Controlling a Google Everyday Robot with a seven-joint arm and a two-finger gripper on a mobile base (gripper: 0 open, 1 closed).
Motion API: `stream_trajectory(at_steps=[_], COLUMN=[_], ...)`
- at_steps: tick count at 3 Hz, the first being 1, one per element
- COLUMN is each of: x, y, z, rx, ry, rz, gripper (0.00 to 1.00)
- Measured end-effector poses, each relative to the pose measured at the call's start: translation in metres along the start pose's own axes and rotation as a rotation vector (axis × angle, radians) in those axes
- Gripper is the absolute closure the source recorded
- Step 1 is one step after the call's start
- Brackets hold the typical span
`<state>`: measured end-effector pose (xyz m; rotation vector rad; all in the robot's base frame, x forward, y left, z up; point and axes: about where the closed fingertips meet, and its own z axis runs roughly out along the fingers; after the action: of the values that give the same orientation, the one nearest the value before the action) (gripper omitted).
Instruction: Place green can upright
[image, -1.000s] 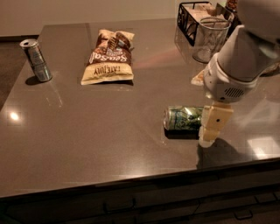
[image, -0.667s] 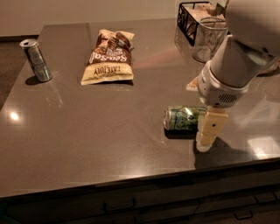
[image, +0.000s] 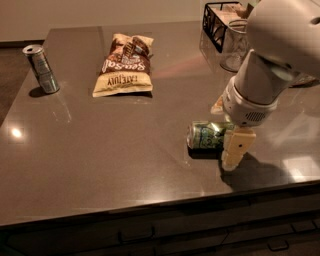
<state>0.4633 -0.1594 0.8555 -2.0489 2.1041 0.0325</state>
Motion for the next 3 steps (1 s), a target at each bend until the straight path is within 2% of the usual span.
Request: stream_trajectory(at_steps=[1, 2, 3], x=[0.008, 0.009, -0.003], y=[-0.004, -0.012, -0.032], z=[0.001, -0.009, -0.036], rx=[0.017, 0.057, 0.132], ry=[0.042, 0.085, 0.129], rz=[-0.004, -0.044, -0.150], gripper=[0.38, 0.62, 0.85])
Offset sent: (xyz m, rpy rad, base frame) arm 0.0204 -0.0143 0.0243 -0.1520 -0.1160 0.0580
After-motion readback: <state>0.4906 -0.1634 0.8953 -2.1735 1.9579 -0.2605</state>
